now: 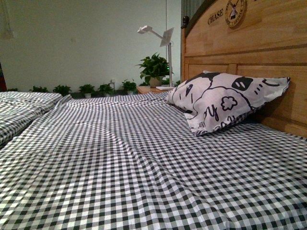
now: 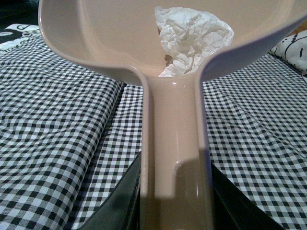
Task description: Clean up trash
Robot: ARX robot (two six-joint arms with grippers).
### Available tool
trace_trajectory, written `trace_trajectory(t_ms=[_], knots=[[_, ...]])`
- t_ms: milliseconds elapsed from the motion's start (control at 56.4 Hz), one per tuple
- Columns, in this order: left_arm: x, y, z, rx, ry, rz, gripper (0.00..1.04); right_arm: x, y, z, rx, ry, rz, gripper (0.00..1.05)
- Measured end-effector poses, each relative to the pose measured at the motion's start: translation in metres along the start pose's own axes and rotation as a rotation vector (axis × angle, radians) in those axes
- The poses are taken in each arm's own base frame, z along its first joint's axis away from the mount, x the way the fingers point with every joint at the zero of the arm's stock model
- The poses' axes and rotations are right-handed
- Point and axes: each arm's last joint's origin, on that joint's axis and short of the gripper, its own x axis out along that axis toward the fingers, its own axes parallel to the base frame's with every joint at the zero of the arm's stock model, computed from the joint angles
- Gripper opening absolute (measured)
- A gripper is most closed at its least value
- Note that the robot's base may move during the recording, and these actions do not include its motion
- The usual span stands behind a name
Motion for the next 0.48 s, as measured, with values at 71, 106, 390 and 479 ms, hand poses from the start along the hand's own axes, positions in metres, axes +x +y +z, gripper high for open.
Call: trace_trajectory(t_ms=[71,106,390,479], knots=[[0.0,0.0,0.0,0.0,0.0,0.0,0.28,0.0,0.0,0.0,0.0,0.0,0.0,0.21],[0.0,0.0,0.0,0.0,0.0,0.0,0.28,0.0,0.0,0.0,0.0,0.0,0.0,0.21],[0.0,0.0,0.0,0.0,0.0,0.0,0.28,0.0,0.0,0.0,0.0,0.0,0.0,0.21],[0.0,0.0,0.0,0.0,0.0,0.0,0.28,0.0,0.0,0.0,0.0,0.0,0.0,0.21]])
